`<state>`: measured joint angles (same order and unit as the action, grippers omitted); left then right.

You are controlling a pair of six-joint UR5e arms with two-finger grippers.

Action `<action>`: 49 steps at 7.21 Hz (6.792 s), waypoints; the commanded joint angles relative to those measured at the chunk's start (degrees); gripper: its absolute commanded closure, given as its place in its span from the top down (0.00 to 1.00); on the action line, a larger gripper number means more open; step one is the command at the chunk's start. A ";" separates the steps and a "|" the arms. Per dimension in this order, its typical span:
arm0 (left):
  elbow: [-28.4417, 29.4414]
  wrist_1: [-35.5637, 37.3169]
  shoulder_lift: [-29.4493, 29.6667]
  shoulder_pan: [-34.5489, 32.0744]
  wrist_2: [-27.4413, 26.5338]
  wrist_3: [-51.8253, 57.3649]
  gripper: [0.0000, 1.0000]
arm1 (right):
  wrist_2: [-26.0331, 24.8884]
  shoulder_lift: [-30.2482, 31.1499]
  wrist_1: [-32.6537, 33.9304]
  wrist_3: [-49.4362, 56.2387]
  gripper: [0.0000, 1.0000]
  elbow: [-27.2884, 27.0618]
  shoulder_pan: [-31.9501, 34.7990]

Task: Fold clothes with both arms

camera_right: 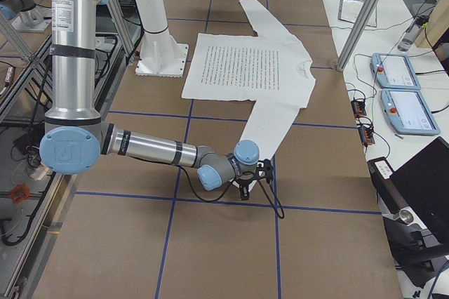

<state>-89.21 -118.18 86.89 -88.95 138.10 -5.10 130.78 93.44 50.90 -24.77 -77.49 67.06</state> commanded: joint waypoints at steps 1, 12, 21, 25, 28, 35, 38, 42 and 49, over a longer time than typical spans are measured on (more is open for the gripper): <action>0.09 -0.03 0.12 0.00 -0.03 0.09 1.00 | 0.09 -0.01 0.07 0.07 0.29 -0.38 0.00; -1.31 -4.42 0.13 -0.17 0.59 -0.18 1.00 | 14.77 -21.31 2.53 -29.74 0.00 -14.62 -3.85; -1.40 -4.34 -0.31 -0.26 -0.12 0.09 1.00 | -17.04 -57.40 24.15 -41.51 0.00 -10.60 -30.05; -0.53 -4.34 -0.32 -0.18 -0.12 -0.09 1.00 | -18.90 -69.34 21.01 -37.22 0.00 15.04 -32.25; -0.09 -4.16 0.21 -0.18 -0.20 -0.70 1.00 | -29.06 -73.05 14.34 -35.97 0.99 21.15 -36.56; -1.23 -12.92 -0.66 8.85 -6.52 -26.13 1.00 | -20.44 -66.40 38.05 -39.75 1.00 4.07 -28.34; -3.06 -22.15 -5.04 20.53 -14.33 -47.65 1.00 | -12.69 -46.31 44.35 -24.08 1.00 -14.56 -19.12; -2.12 -26.39 -7.78 33.65 -24.10 -62.66 0.99 | -6.51 -26.15 49.44 0.81 1.00 -27.69 -7.40; 4.40 -32.37 -5.85 37.71 -25.96 -62.40 0.92 | -5.80 -24.98 53.16 1.48 1.00 -30.26 -5.80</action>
<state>-84.76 -150.65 80.82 -51.75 112.50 -67.57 124.98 68.46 103.88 -23.29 -107.66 61.12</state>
